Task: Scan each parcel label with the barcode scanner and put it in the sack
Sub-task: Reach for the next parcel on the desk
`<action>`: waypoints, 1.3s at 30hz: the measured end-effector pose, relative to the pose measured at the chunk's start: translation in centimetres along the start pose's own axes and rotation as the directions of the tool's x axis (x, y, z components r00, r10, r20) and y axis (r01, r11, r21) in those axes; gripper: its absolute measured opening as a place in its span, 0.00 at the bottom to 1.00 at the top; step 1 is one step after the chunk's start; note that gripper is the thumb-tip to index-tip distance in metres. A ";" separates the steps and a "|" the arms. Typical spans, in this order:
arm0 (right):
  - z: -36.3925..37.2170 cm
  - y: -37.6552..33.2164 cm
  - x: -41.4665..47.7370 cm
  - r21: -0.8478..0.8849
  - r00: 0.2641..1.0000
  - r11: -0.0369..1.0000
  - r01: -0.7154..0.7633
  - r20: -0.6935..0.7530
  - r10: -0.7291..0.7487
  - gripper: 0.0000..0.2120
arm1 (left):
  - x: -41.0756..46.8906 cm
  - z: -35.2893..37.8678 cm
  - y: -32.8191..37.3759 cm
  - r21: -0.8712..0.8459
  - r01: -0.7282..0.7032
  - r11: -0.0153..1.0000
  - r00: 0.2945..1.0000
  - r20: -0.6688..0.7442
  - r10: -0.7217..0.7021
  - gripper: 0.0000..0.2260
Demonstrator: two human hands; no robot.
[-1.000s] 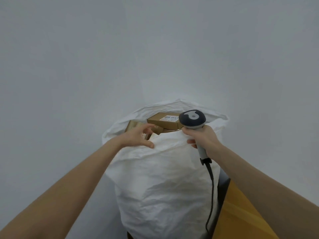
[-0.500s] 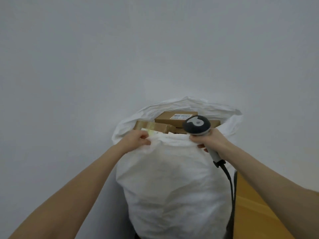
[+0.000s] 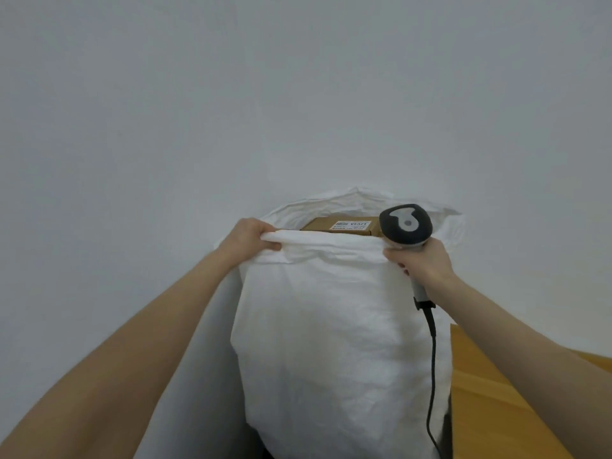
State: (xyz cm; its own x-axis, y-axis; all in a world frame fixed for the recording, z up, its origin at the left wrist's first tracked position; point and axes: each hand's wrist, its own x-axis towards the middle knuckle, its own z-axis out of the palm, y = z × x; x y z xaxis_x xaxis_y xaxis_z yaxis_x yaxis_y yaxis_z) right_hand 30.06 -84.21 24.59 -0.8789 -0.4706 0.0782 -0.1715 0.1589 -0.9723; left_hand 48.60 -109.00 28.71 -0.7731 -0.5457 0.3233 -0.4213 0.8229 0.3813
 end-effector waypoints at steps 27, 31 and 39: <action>-9.6 2.2 0.5 0.244 0.961 0.967 -0.075 -0.240 0.135 0.14 | 2.3 12.9 21.5 0.337 -0.235 0.912 0.921 0.376 0.099 0.21; -11.6 2.7 1.1 0.327 0.961 0.939 -0.106 -0.210 0.182 0.13 | 5.1 11.9 23.2 0.221 -0.136 0.966 0.991 0.045 0.130 0.10; -13.0 4.1 1.0 0.437 0.949 0.868 -0.234 -0.090 0.301 0.11 | 4.5 14.7 25.3 0.319 -0.282 0.905 0.953 -0.016 0.302 0.23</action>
State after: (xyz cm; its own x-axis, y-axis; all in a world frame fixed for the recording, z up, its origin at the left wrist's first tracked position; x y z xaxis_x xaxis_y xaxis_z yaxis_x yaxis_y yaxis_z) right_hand 22.68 -72.78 23.57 -0.9260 -0.3208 -0.1988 0.2514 -0.1314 -0.9589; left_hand 27.52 -88.31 27.11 -0.8568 -0.2738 0.4370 -0.3146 0.9490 -0.0223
